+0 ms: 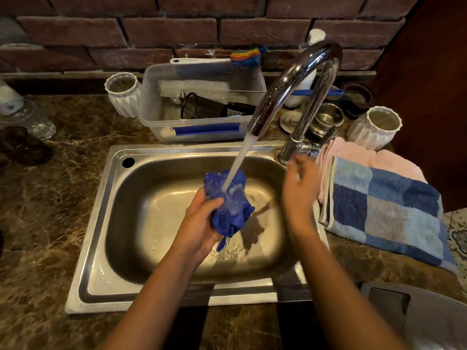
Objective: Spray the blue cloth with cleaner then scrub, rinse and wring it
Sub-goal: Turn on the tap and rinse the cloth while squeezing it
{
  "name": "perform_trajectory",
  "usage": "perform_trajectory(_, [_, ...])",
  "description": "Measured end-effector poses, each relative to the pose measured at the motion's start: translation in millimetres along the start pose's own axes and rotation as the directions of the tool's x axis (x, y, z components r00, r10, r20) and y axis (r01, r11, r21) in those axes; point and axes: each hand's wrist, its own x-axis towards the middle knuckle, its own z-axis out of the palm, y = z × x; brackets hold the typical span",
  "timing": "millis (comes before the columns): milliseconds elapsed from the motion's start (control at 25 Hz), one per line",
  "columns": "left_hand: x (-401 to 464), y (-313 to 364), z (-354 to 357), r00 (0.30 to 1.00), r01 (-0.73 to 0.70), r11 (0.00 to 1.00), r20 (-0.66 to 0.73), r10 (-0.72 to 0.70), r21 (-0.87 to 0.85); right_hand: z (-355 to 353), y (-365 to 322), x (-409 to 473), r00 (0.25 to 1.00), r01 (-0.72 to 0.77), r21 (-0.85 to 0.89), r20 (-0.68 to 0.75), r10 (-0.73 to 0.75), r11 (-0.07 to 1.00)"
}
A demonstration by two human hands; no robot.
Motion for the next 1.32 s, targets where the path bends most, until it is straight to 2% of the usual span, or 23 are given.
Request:
perform_trajectory(40, [-1.2, 1.5, 0.1, 1.0, -0.005, 1.0, 0.019, 0.005, -0.005, 12.5, 1.7, -28.2, 0.954, -0.182, 0.104, 0.259, 0.15, 0.978])
perform_trajectory(80, [-2.3, 2.3, 0.2, 0.999, -0.007, 1.0, 0.037, 0.007, 0.0, 22.4, 0.0, -49.7, 0.798, -0.441, 0.182, 0.529, 0.291, 0.879])
perform_trajectory(120, [-3.0, 3.2, -0.3, 0.999, -0.01, 1.0, 0.051, 0.009, 0.015, 27.5, -3.8, -62.7, 0.616, -0.662, 0.22, 0.705, 0.352, 0.717])
perform_trajectory(160, [-3.8, 4.0, -1.2, 0.999, -0.017, 0.999, 0.046, 0.015, 0.042, 30.1, -6.6, -69.2, 0.509, -0.777, 0.231, 0.777, 0.37, 0.586])
perform_trajectory(200, [-3.7, 4.1, -2.7, 1.0, -0.025, 0.997, 0.01, 0.025, 0.079, 32.0, -7.3, -69.9, 0.501, -0.796, 0.24, 0.777, 0.381, 0.555])
perform_trajectory(240, [-3.3, 4.5, -4.3, 0.998, -0.032, 0.992, -0.048, 0.038, 0.123, 32.7, -9.3, -69.4, 0.567, -0.758, 0.266, 0.72, 0.4, 0.596])
perform_trajectory(320, [-0.9, 5.5, -5.3, 0.974, -0.017, 0.989, -0.219, 0.049, 0.146, 27.8, -12.9, -71.5, 0.813, -0.501, 0.296, 0.484, 0.325, 0.813])
perform_trajectory(360, [0.4, 5.7, -5.4, 0.958, -0.012, 0.992, -0.282, 0.047, 0.125, 22.8, -17.5, -76.9, 0.896, -0.325, 0.273, 0.396, 0.202, 0.905])
perform_trajectory(400, [1.0, 5.5, -3.5, 0.954, -0.017, 0.993, -0.297, 0.051, 0.117, 18.5, -25.2, -84.3, 0.925, -0.149, 0.251, 0.378, 0.045, 0.956])
perform_trajectory(480, [0.5, 0.7, 5.2, 0.962, -0.055, 0.983, -0.253, 0.099, 0.174, 16.3, -37.1, -101.2, 0.912, 0.143, 0.208, 0.353, -0.21, 0.968])
perform_trajectory(520, [-0.1, -3.5, 9.8, 0.966, -0.062, 0.976, -0.232, 0.111, 0.208, 18.9, -39.1, -106.3, 0.907, 0.227, 0.21, 0.31, -0.285, 0.951])
perform_trajectory(560, [-2.3, -5.5, 15.2, 0.97, -0.071, 0.975, -0.213, 0.116, 0.212, 22.5, -40.8, -106.7, 0.909, 0.242, 0.24, 0.283, -0.307, 0.94])
perform_trajectory(600, [-3.4, -6.5, 19.0, 0.972, -0.076, 0.97, -0.199, 0.123, 0.229, 25.0, -45.4, -104.2, 0.909, 0.193, 0.3, 0.305, -0.285, 0.934])
perform_trajectory(680, [-2.6, -4.9, 22.5, 0.967, -0.064, 0.917, -0.205, 0.155, 0.394, 31.3, -50.8, -98.7, 0.857, 0.016, 0.406, 0.465, -0.222, 0.914])
perform_trajectory(760, [2.2, -13.7, 29.9, 0.951, -0.072, 0.855, -0.223, 0.214, 0.513, 37.3, -51.7, -91.4, 0.832, -0.093, 0.398, 0.535, -0.149, 0.913])
perform_trajectory(840, [1.6, -14.8, 43.1, 0.876, -0.062, 0.915, -0.418, 0.242, 0.4, 41.3, -52.1, -78.9, 0.85, -0.166, 0.369, 0.524, -0.058, 0.914])
perform_trajectory(880, [6.5, -19.0, 41.1, 0.834, -0.031, 0.892, -0.48, 0.272, 0.451, 42.2, -53.0, -72.5, 0.845, -0.19, 0.334, 0.534, -0.019, 0.923])
perform_trajectory(1000, [7.1, -18.9, 33.3, 0.917, -0.06, 0.682, -0.23, 0.326, 0.729, 49.1, -49.7, -58.2, 0.835, -0.213, 0.155, 0.542, 0.097, 0.965])
perform_trajectory(1120, [3.3, -8.0, 17.0, 0.935, -0.122, 0.504, -0.071, 0.347, 0.855, 55.5, -48.4, -57.8, 0.807, -0.475, 0.226, 0.497, 0.319, 0.85])
perform_trajectory(1160, [1.7, -5.9, 12.3, 0.922, -0.179, 0.504, -0.035, 0.386, 0.845, 54.5, -47.4, -55.4, 0.776, -0.55, 0.269, 0.513, 0.366, 0.79])
perform_trajectory(1240, [0.4, -5.6, 2.1, 0.903, -0.216, 0.631, -0.094, 0.42, 0.746, 46.2, -46.0, -54.6, 0.662, -0.672, 0.294, 0.649, 0.374, 0.68])
perform_trajectory(1280, [1.5, -1.7, -1.0, 0.9, -0.21, 0.734, -0.165, 0.403, 0.646, 40.4, -43.4, -58.4, 0.622, -0.684, 0.28, 0.707, 0.337, 0.674])
perform_trajectory(1320, [4.0, 4.7, -3.6, 0.895, -0.203, 0.827, -0.243, 0.375, 0.525, 35.4, -38.6, -62.9, 0.628, -0.621, 0.252, 0.727, 0.279, 0.742])
